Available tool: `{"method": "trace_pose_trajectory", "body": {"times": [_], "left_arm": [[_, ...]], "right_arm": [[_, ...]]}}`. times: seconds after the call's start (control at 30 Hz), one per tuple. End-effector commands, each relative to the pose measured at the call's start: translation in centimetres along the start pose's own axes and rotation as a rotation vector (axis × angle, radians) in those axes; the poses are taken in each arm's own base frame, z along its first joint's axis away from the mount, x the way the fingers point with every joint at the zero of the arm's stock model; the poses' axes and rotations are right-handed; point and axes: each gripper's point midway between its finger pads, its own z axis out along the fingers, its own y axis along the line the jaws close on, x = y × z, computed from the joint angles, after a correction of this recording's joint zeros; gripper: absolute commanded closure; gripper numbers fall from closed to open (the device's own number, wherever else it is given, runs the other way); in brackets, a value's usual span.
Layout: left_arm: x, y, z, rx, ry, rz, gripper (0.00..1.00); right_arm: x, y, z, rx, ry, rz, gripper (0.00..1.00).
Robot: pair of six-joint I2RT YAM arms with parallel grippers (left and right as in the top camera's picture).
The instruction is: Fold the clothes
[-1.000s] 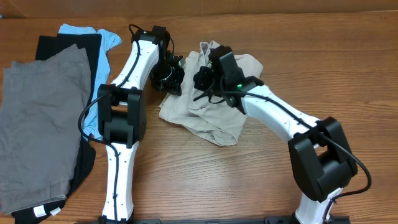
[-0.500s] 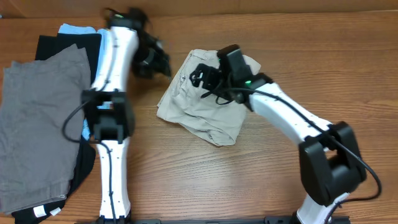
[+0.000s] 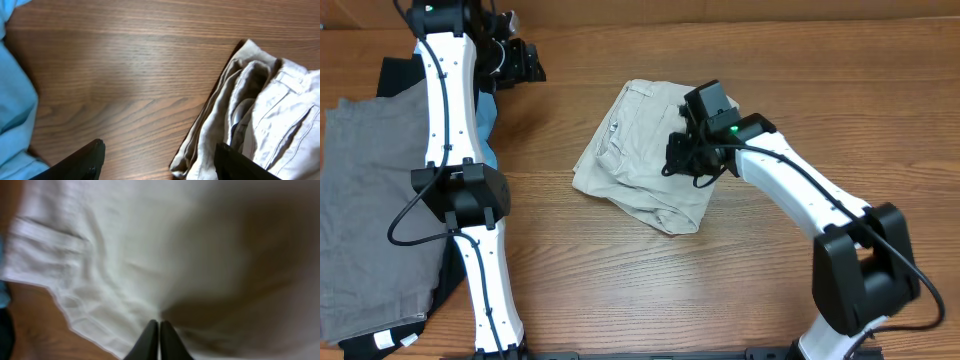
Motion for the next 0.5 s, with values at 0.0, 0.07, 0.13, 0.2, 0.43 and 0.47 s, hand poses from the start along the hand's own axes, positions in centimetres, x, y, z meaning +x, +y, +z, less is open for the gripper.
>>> {"method": "trace_pose_trajectory", "body": {"times": [0.0,0.07,0.13,0.2,0.43,0.47], "left_arm": [[-0.4,-1.4,-0.3,0.004,-0.025,0.015,0.28],[-0.4,-1.8,-0.1,0.002,-0.025,0.025,0.28],[-0.4,-2.1,0.0,0.000,-0.023,0.032,0.29],[-0.4,-2.3,0.1,0.002,-0.023,0.037,0.28],[-0.2,-3.1,0.3,0.006,-0.018,0.051,0.28],[-0.2,-3.2,0.3,0.006,-0.018,0.053,0.28]], "right_arm": [[2.1,-2.2,2.6,0.065,0.104,-0.009,0.96],[3.2,-3.2,3.0,0.097,0.154,-0.009,0.96],[3.5,-4.3,2.9,0.145,0.169,0.002,0.96],[3.6,-5.5,2.7,0.199,0.169,0.014,0.96],[3.3,-10.9,3.1,0.351,0.160,0.138,0.96],[3.3,-11.8,3.4,0.359,0.167,0.167,0.96]]}}
